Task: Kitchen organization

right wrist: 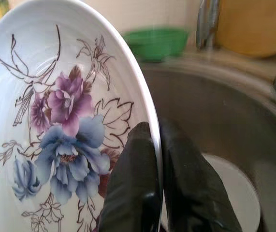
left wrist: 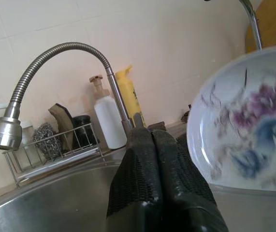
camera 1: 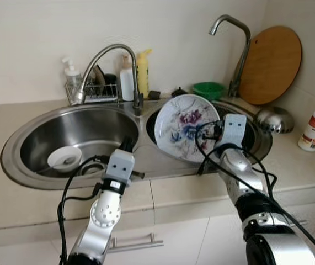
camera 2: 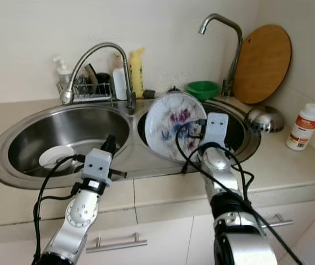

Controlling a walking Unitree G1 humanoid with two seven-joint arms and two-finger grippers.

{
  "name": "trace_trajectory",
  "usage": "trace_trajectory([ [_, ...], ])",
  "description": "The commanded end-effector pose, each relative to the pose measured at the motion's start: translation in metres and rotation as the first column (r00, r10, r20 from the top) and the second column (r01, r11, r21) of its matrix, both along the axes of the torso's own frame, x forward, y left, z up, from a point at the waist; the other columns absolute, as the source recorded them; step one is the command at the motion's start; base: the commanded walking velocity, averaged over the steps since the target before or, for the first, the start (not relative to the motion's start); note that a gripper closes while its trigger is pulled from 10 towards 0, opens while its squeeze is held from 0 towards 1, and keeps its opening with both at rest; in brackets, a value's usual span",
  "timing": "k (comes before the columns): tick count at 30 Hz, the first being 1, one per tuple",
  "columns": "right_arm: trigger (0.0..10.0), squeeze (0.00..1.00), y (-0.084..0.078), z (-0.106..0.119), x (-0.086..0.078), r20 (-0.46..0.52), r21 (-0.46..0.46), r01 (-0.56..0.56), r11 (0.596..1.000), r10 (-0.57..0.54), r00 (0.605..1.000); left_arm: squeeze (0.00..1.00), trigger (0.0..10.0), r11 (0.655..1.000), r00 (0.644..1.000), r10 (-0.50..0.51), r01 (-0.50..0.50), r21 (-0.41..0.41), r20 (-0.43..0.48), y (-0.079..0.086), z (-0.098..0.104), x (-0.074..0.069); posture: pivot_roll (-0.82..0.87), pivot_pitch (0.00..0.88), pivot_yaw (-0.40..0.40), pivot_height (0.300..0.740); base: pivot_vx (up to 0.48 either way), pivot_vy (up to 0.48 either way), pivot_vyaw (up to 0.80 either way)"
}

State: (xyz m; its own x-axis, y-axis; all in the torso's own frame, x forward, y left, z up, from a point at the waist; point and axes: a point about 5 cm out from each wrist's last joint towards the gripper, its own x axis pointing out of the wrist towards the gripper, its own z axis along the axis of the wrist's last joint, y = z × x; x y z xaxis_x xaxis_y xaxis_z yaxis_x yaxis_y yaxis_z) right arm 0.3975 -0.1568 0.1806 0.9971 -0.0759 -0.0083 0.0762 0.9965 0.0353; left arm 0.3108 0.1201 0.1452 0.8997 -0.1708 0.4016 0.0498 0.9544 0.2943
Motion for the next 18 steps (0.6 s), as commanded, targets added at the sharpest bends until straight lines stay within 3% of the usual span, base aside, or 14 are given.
trace_trajectory([
  [1,10.0,0.00,0.009,0.000,0.003,-0.042,-0.037,-0.055,0.998,0.054,0.998,0.00,10.0,1.000,1.000,0.006,-0.006,0.013,-0.023,0.001,-0.004,0.000,0.05,0.000,-0.012,0.740,0.000,0.000,0.00],
  [3,10.0,0.00,0.019,-0.017,0.001,-0.143,-0.062,-0.109,0.992,0.099,0.985,0.00,10.0,1.000,1.000,0.006,-0.006,0.016,-0.025,0.001,-0.004,0.000,0.05,0.000,-0.013,0.740,0.000,0.000,0.00],
  [6,10.0,0.00,0.033,-0.038,-0.004,-0.250,-0.168,-0.190,0.967,0.145,0.957,0.00,10.0,1.000,1.000,0.012,-0.011,0.018,-0.025,0.001,-0.003,0.002,0.05,0.000,-0.014,0.740,0.000,0.000,0.00],
  [18,10.0,0.00,0.035,-0.040,-0.004,-0.256,-0.180,-0.200,0.963,0.151,0.955,0.00,10.0,1.000,1.000,0.012,-0.012,0.019,-0.025,0.001,-0.003,0.002,0.05,0.000,-0.014,0.740,0.000,0.000,0.00],
])
